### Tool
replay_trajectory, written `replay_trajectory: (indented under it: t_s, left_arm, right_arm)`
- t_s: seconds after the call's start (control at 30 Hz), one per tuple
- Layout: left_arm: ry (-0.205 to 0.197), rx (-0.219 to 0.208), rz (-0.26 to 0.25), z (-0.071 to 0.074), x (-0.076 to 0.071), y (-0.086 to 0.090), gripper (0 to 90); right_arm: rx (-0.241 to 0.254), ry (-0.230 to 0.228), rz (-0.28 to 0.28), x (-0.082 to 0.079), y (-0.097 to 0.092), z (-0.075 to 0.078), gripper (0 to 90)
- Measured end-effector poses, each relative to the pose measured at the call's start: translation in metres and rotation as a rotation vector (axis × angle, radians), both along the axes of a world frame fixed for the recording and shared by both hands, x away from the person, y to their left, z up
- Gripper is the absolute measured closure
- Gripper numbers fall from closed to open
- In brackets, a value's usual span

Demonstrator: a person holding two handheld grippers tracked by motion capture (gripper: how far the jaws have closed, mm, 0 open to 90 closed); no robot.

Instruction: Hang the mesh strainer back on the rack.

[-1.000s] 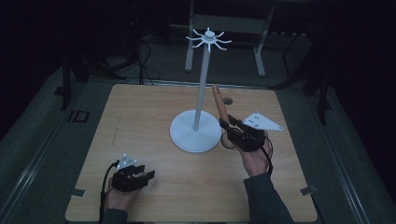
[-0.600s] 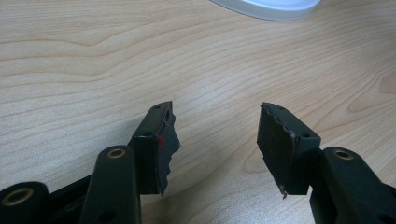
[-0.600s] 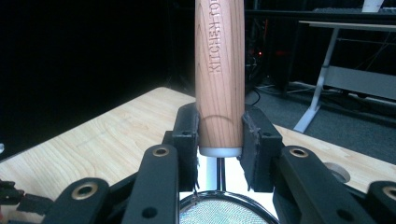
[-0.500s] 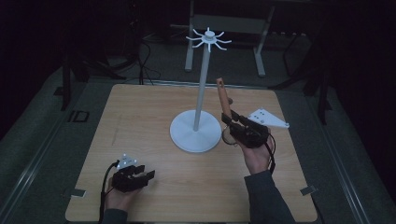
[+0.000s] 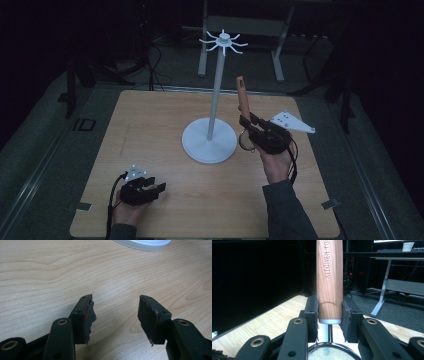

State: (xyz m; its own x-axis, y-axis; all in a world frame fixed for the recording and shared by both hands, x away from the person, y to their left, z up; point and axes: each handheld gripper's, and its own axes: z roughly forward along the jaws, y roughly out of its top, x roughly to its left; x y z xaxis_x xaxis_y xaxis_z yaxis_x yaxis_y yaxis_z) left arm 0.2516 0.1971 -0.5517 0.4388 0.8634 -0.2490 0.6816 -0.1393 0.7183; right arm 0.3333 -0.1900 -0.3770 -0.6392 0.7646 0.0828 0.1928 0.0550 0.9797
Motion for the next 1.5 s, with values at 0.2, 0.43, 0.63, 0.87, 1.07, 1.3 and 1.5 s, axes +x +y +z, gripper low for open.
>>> replay_trajectory:
  t_s: [0.2, 0.43, 0.63, 0.87, 1.07, 1.3, 1.5]
  left_arm:
    - [-0.001, 0.000, 0.000, 0.000, 0.000, 0.000, 46.2]
    - [0.000, 0.002, -0.003, 0.000, 0.000, -0.001, 46.2]
    - [-0.001, 0.000, -0.002, 0.000, 0.000, 0.000, 46.2]
    - [-0.001, 0.000, 0.000, 0.000, 0.000, 0.000, 46.2]
    - [-0.001, 0.002, -0.002, 0.000, 0.000, 0.000, 46.2]
    - [-0.001, -0.003, 0.001, 0.000, 0.000, 0.000, 46.2]
    - [0.000, -0.003, 0.000, 0.000, 0.000, 0.000, 46.2]
  right_arm:
    - [0.015, -0.004, -0.012, 0.002, 0.000, 0.005, 69.6]
    - [0.028, -0.008, -0.015, 0.005, -0.001, 0.010, 69.6]
    - [0.042, -0.011, -0.013, 0.007, -0.002, 0.015, 69.6]
    - [0.070, -0.008, -0.009, 0.011, -0.002, 0.019, 69.6]
    - [0.094, -0.008, -0.007, 0.013, -0.002, 0.023, 69.6]
    - [0.114, -0.009, 0.002, 0.016, -0.001, 0.029, 69.5]
    - [0.140, -0.003, 0.015, 0.020, -0.001, 0.033, 69.6]
